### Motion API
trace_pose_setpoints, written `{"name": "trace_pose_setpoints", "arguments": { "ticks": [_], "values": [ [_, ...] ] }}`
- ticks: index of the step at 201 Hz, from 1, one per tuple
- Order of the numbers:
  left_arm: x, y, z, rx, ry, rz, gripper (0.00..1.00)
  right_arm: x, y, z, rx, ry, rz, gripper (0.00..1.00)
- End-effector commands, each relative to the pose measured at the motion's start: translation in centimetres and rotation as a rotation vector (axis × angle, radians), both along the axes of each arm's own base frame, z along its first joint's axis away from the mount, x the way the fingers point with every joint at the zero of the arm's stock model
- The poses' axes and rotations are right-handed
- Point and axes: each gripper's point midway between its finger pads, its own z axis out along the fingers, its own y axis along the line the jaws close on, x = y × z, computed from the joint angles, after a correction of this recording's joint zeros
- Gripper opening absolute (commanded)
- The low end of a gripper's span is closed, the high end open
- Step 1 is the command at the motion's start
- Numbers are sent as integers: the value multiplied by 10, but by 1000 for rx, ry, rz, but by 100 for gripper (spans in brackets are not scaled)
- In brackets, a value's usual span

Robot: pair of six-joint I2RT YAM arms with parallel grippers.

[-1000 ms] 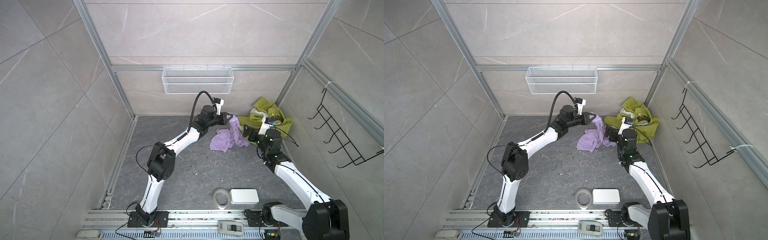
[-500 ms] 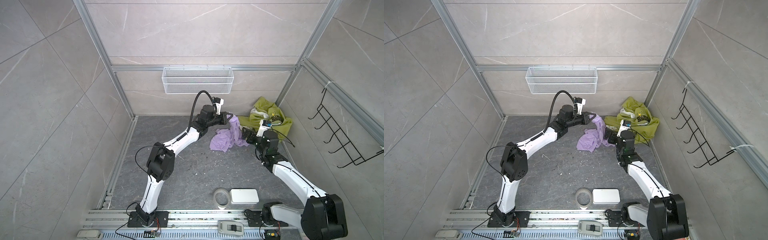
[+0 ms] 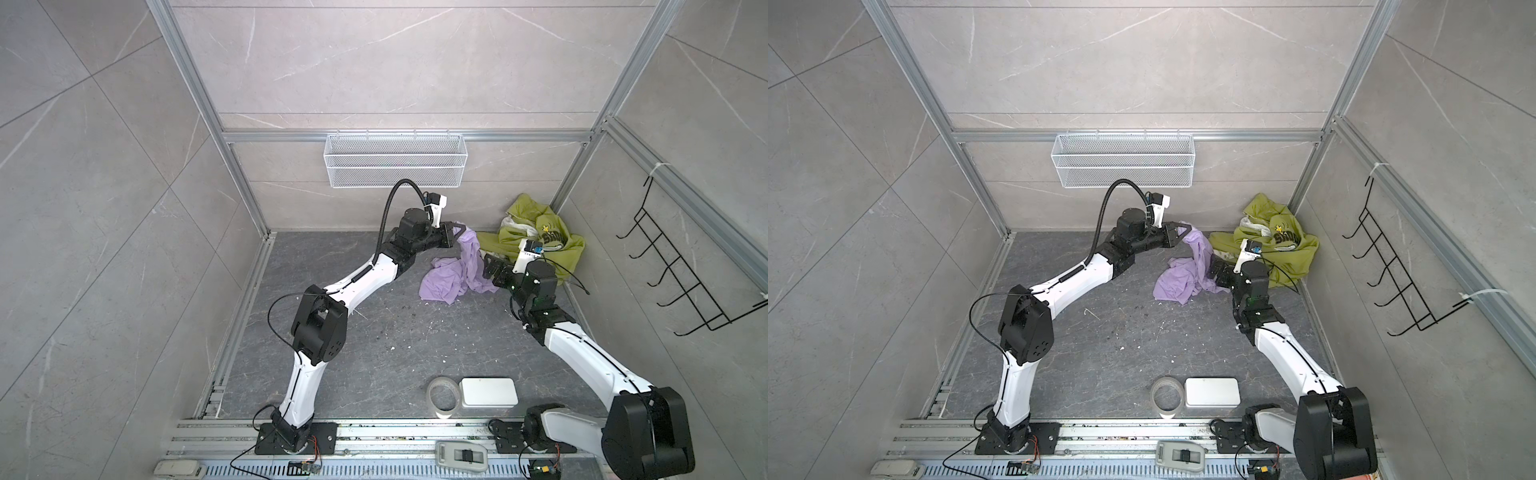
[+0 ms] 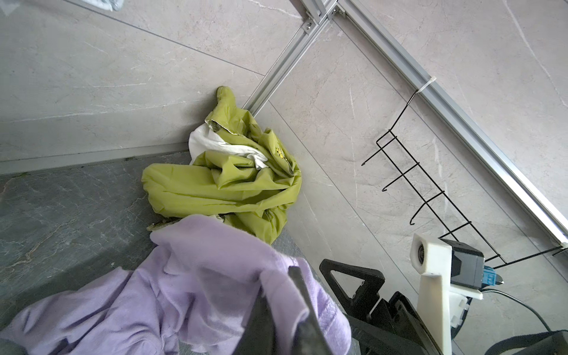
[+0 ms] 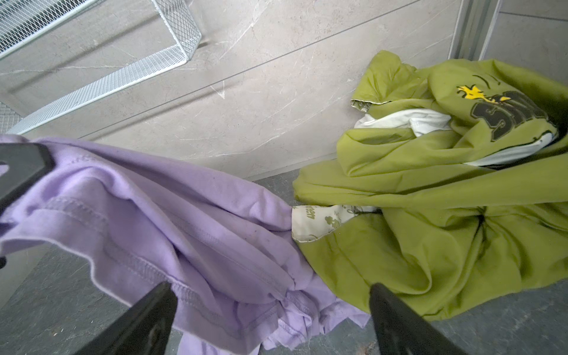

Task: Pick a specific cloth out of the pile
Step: 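Lift the purple shirt upward with the left gripper, then raise the purple shirt with the left gripper while the right gripper grasps its hanging part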

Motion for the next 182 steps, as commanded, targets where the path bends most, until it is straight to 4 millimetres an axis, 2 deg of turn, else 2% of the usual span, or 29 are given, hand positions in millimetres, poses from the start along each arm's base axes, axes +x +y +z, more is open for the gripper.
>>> {"name": "trace_pose_setpoints", "arguments": {
  "ticks": [1, 82, 182],
  "values": [
    [-18, 14, 76, -95, -159, -2, 0, 1, 5, -1, 26, -8, 13, 100],
    [-23, 21, 87, -94, -190, 8, 0, 2, 17, 2, 79, -54, 76, 100],
    [-40, 40, 122, -114, -262, 26, 0, -1, 27, 5, 89, -84, 131, 100]
  ]
}}
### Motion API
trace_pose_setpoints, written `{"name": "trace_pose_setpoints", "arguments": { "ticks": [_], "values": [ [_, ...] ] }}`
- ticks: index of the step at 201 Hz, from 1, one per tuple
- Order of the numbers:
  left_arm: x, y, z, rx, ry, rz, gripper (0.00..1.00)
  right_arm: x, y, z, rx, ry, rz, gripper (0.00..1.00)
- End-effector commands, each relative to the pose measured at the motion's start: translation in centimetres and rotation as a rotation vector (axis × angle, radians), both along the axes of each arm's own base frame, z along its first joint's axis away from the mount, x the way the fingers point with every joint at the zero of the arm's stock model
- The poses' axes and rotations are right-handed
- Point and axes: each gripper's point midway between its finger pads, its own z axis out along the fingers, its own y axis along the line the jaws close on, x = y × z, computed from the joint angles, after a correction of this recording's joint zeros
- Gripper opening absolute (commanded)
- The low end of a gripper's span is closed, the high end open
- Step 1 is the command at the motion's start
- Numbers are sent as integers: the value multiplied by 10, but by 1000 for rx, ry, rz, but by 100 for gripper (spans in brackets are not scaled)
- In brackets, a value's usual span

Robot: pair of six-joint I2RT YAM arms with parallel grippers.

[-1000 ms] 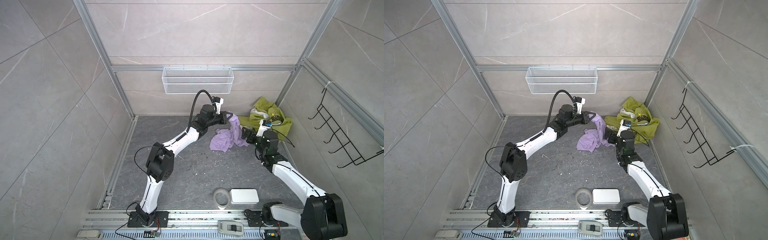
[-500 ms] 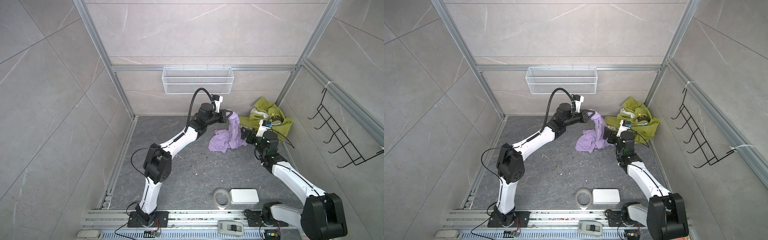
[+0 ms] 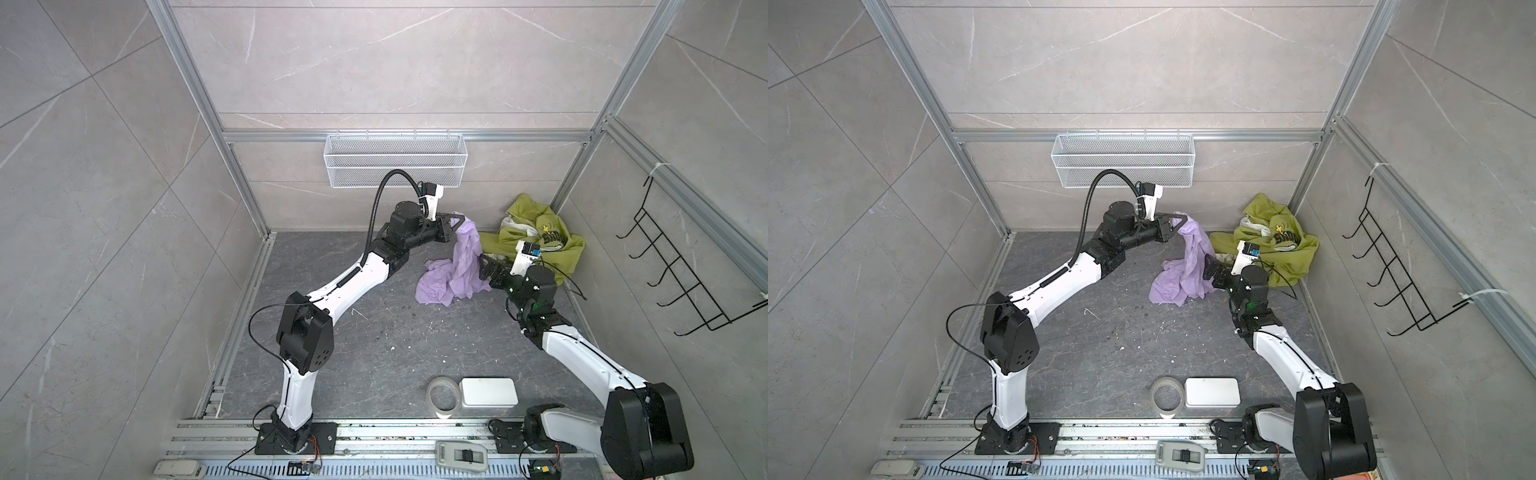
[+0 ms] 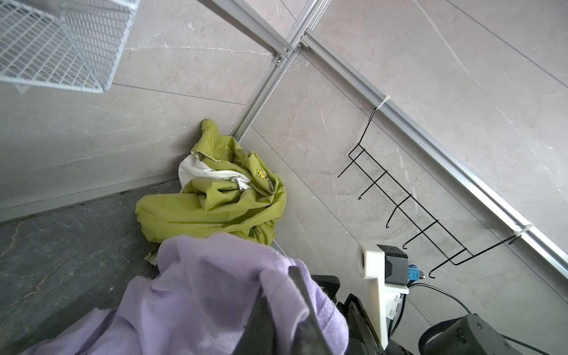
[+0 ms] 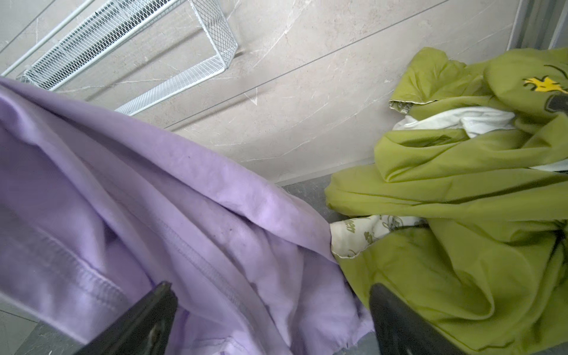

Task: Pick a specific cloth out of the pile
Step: 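Raise the purple shirt with the left gripper while the right gripper grasps its hanging part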

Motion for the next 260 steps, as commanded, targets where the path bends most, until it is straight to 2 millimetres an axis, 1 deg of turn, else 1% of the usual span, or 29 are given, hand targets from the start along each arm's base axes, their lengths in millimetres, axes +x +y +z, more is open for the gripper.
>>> {"name": "trace_pose_setpoints", "arguments": {
  "ticks": [1, 35, 65, 87, 130, 163, 190, 213, 228, 246, 260],
  "values": [
    [-17, 19, 63, -79, -151, 21, 0, 0, 8, 2, 11, -13, 32, 100],
    [-18, 28, 70, -80, -161, 49, 0, 0, 17, 7, -12, -31, 72, 100],
    [-24, 32, 77, -79, -167, 50, 0, 1, 21, 8, -37, -35, 84, 100],
    [-28, 39, 83, -79, -178, 60, 0, -1, 25, 9, -59, -52, 107, 100],
    [-41, 52, 105, -87, -223, 75, 0, -5, 36, 11, -87, -101, 174, 100],
    [-51, 63, 115, -75, -240, 86, 0, -6, 46, 16, -106, -132, 232, 100],
    [-58, 75, 121, -66, -267, 116, 0, -9, 60, 20, -113, -149, 320, 100],
    [-61, 87, 120, -43, -272, 158, 0, -8, 72, 17, -134, -153, 398, 100],
    [-62, 94, 120, -27, -281, 176, 0, -8, 82, 17, -162, -161, 470, 100],
    [-64, 100, 120, -11, -291, 186, 0, -13, 96, 15, -218, -201, 579, 100],
    [-68, 103, 121, -4, -305, 178, 0, -16, 102, 11, -251, -229, 653, 100]
  ]
}}
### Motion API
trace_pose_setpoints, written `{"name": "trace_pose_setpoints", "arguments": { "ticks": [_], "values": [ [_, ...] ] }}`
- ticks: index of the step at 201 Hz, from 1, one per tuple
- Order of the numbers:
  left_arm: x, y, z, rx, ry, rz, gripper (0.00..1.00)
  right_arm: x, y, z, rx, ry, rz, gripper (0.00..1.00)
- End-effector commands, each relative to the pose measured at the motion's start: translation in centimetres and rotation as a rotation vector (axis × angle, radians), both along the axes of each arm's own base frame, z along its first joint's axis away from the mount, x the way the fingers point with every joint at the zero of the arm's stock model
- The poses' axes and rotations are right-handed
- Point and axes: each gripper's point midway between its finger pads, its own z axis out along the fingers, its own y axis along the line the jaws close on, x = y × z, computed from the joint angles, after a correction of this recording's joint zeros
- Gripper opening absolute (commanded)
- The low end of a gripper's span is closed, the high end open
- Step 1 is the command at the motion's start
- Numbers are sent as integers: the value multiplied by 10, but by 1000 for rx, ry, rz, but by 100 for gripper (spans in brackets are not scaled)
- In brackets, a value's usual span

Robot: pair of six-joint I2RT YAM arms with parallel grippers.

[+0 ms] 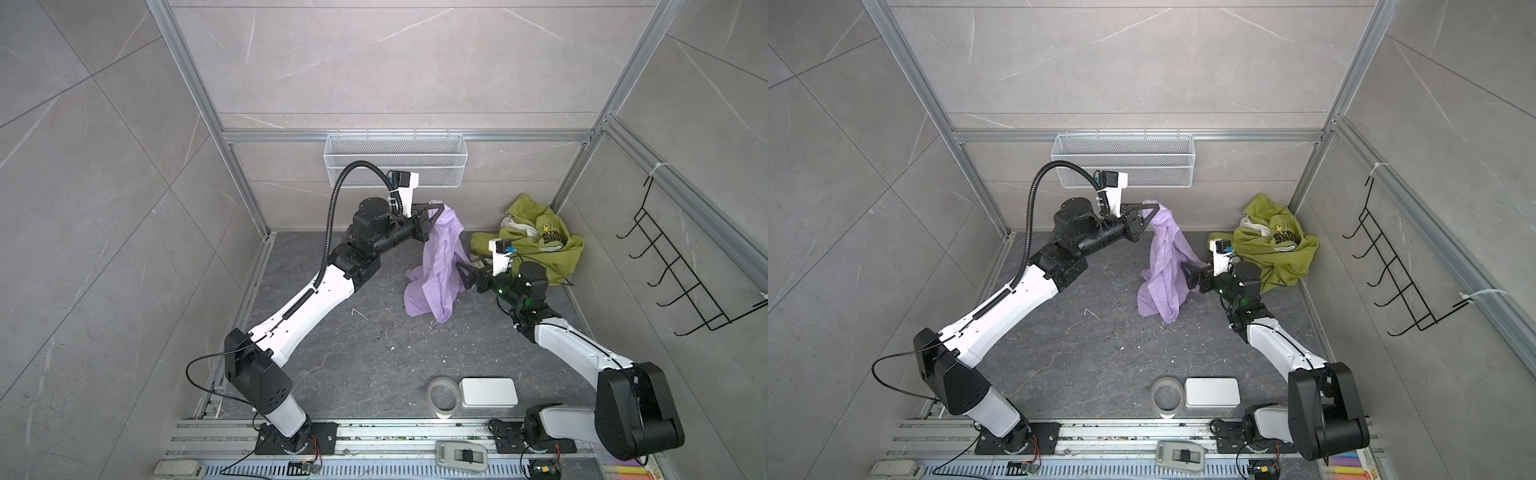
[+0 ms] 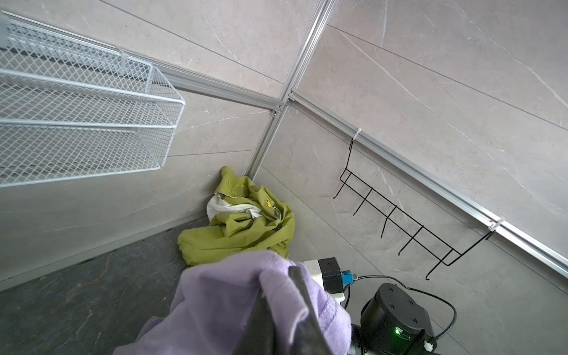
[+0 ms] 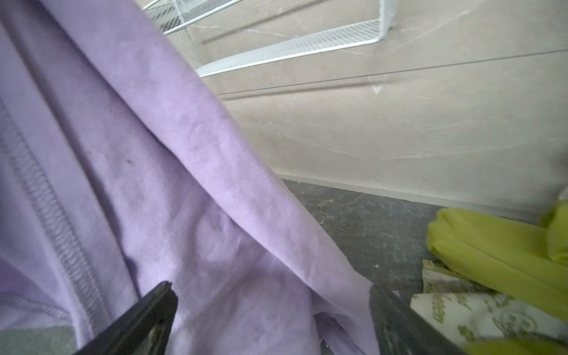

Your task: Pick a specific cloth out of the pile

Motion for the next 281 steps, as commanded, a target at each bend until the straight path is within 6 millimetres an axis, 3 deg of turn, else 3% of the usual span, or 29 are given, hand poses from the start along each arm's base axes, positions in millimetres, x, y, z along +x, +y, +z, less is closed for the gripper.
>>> {"name": "trace_pose_setpoints", "arguments": {
  "ticks": [1, 48, 128, 166, 231, 256, 281],
  "values": [
    [-15, 21, 40, -28, -126, 27, 0, -9, 21, 10, -71, -108, 191, 100],
    [-26, 26, 43, -12, -158, 4, 0, -5, 27, -13, -125, -99, 365, 99],
    [-34, 28, 48, -26, -169, -24, 0, 34, 21, -48, -220, -28, 338, 100],
    [-34, 26, 45, -24, -165, -28, 0, 37, 29, -53, -163, -27, 395, 100],
    [-32, 24, 47, -45, -165, -36, 0, 32, 42, -78, -179, -34, 456, 100],
    [-32, 24, 50, -53, -167, -39, 0, 34, 48, -78, -181, -36, 469, 94],
    [-32, 23, 53, -64, -169, -41, 0, 37, 54, -75, -141, -13, 496, 79]
  ]
}}
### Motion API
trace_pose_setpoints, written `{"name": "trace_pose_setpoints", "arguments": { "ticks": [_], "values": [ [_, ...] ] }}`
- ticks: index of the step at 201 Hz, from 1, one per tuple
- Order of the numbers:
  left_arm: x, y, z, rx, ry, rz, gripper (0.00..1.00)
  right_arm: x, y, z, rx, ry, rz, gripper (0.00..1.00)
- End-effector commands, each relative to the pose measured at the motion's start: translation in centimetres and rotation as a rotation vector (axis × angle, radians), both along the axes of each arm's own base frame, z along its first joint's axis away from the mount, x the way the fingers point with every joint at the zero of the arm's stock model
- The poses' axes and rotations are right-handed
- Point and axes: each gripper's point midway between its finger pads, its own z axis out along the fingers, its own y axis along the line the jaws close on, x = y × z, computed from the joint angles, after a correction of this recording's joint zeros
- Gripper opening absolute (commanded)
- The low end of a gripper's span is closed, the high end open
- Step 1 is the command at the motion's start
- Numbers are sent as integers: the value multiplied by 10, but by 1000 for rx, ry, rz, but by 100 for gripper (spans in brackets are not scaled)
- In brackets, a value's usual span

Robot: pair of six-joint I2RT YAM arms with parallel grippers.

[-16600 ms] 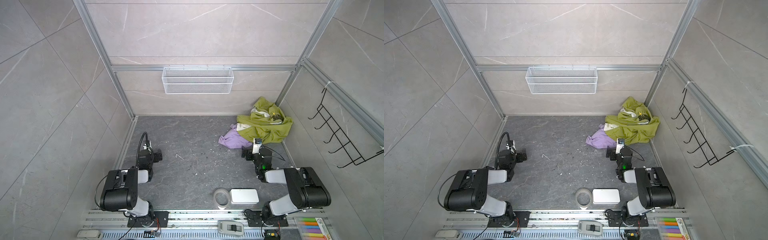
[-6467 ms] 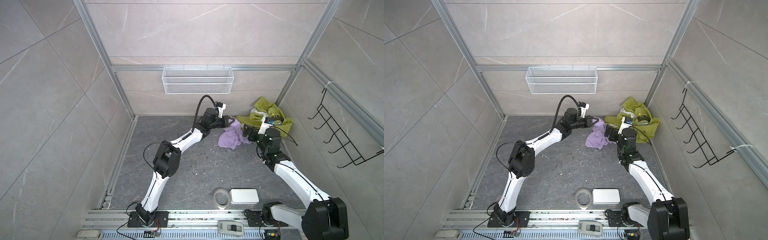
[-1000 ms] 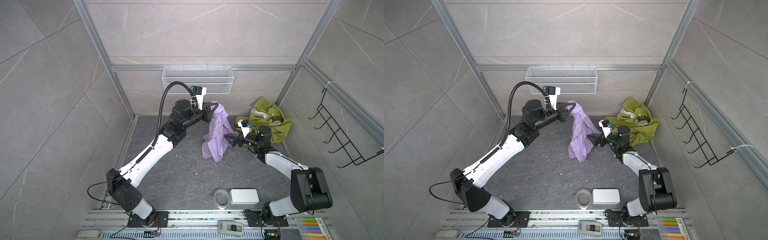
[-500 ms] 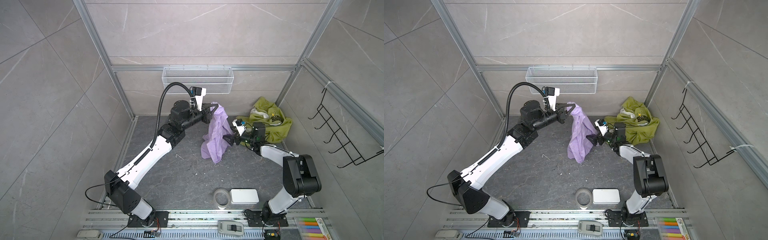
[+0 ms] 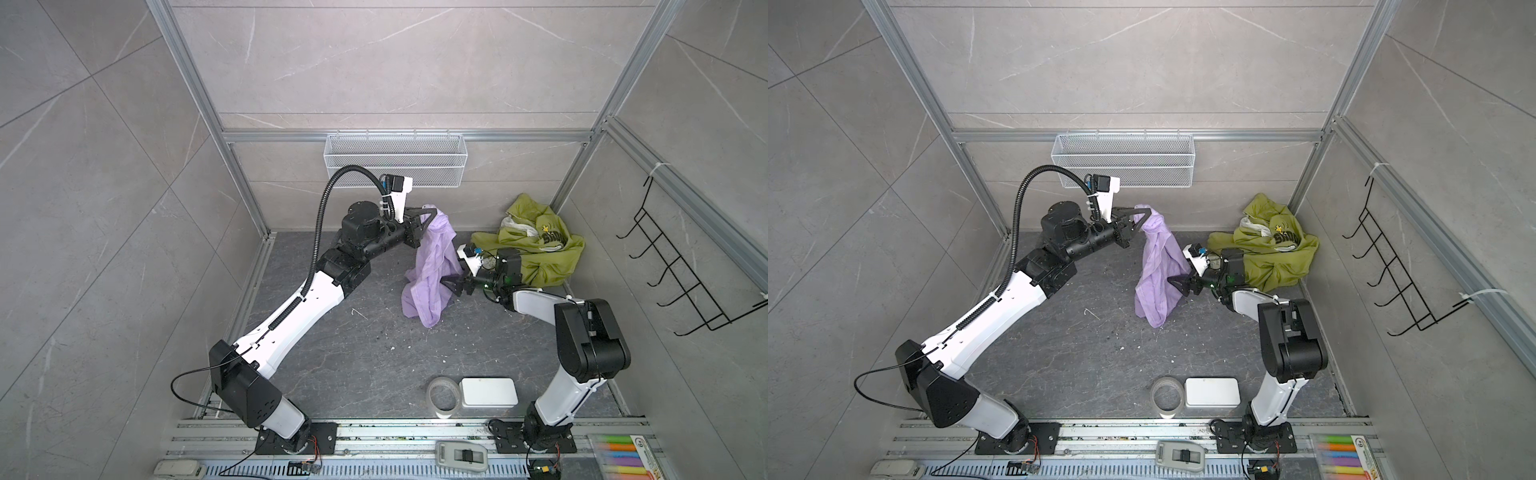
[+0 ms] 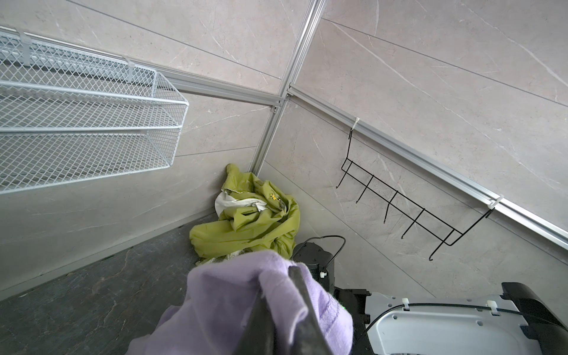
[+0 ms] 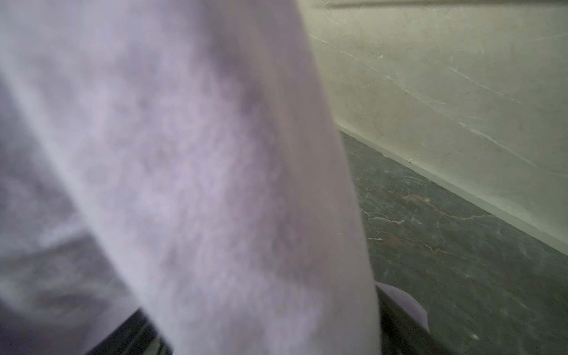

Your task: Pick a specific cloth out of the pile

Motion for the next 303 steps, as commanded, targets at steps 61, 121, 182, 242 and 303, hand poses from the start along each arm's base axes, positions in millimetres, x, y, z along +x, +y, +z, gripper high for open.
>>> {"name": "trace_pose_setpoints", "arguments": {
  "ticks": [61, 121, 182, 242, 303],
  "values": [
    [-15, 10, 57, -112, -130, -22, 0, 8, 28, 12, 60, 24, 60, 55],
    [-18, 14, 61, -116, -137, -11, 0, 16, 35, 26, 107, 53, 28, 27],
    [-19, 23, 59, -102, -146, 25, 0, 25, 27, 67, 155, 6, -68, 0],
    [-13, 36, 41, -45, -125, 117, 0, 21, 19, 137, 193, -91, -127, 0],
    [-9, 54, 38, 1, -155, 207, 0, 10, 22, 206, 240, -171, -130, 0]
  ]
}}
